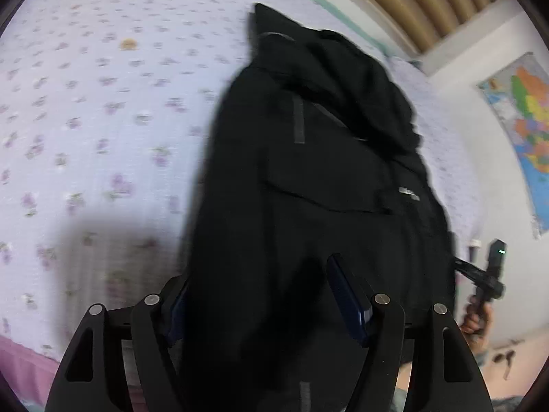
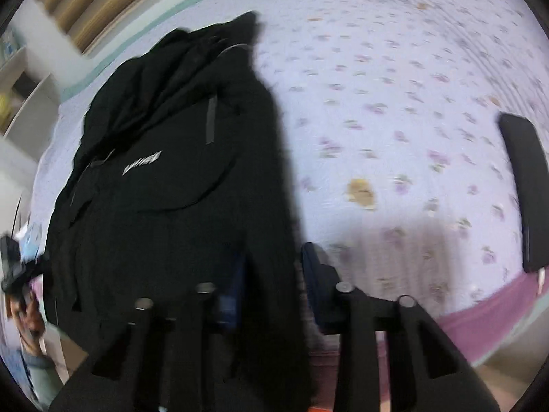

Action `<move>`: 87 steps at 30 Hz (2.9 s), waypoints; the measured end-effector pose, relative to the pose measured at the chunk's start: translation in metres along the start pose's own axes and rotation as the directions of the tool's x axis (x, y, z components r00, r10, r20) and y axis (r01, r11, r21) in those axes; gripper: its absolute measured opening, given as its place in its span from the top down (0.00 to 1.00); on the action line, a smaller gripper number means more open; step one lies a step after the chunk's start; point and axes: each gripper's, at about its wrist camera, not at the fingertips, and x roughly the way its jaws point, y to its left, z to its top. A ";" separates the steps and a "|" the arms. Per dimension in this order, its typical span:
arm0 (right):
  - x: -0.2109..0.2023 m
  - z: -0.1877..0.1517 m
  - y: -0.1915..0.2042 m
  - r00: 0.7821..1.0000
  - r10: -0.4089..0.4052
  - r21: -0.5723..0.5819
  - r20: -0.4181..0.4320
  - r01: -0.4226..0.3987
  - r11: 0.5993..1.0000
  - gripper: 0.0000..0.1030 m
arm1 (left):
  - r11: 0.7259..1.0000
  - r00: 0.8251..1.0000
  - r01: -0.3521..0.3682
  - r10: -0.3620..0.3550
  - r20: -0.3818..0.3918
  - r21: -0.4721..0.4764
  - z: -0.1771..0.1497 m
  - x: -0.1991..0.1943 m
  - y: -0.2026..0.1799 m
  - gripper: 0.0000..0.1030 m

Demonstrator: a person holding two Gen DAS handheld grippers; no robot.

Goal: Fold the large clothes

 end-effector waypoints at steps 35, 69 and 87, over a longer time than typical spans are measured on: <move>-0.053 -0.068 0.043 0.993 0.111 -0.068 0.049 -0.108 0.992 0.88 | 0.994 0.983 0.103 -0.098 0.158 -0.024 -0.081 -0.051 -0.004 0.88; 0.131 0.261 0.039 0.987 -0.064 0.234 0.146 0.028 0.972 0.87 | 0.967 0.937 -0.119 0.185 0.296 -0.227 0.244 0.130 -0.009 0.82; 0.043 0.234 0.048 0.934 0.114 0.070 0.338 -0.146 0.987 0.62 | 0.970 0.942 -0.026 -0.058 0.332 0.242 0.205 0.018 -0.055 0.48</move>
